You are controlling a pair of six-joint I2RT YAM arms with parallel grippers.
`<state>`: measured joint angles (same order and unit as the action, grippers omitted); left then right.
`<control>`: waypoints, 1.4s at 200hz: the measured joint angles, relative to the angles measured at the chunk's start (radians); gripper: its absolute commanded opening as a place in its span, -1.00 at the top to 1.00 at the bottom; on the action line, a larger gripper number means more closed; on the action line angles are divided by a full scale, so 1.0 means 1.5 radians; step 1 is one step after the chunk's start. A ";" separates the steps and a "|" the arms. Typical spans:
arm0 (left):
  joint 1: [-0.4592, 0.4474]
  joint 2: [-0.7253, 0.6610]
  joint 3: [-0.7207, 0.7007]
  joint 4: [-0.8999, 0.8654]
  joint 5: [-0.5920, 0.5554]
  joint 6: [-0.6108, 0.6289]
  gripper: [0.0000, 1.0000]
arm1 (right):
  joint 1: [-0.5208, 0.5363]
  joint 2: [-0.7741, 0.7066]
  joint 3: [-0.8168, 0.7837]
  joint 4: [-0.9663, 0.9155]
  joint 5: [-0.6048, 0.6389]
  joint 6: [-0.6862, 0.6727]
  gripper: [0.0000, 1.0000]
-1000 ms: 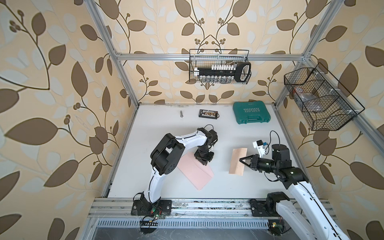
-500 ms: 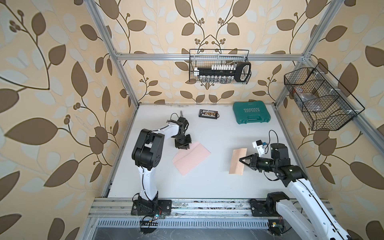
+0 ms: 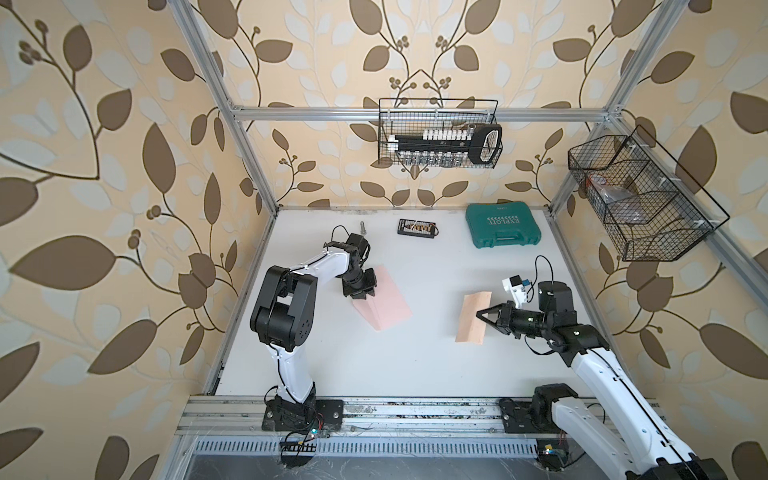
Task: Fold the letter paper in half and place it into the envelope
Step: Move the envelope to the center of the board.
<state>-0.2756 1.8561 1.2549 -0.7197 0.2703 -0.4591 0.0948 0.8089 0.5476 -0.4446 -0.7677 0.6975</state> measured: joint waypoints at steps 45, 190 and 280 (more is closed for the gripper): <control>0.001 0.000 0.000 -0.011 -0.012 0.020 0.49 | 0.000 -0.001 0.007 0.001 -0.008 -0.005 1.00; 0.054 0.044 0.014 -0.042 -0.048 0.096 0.58 | 0.000 0.005 0.030 -0.022 -0.020 -0.032 1.00; 0.054 0.099 0.097 -0.070 -0.068 0.122 0.59 | 0.000 0.007 0.037 -0.042 -0.019 -0.039 1.00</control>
<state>-0.1951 2.0048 1.4010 -0.8246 0.1677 -0.2756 0.0948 0.8192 0.6029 -0.5083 -0.7967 0.6388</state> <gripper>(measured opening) 0.207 0.047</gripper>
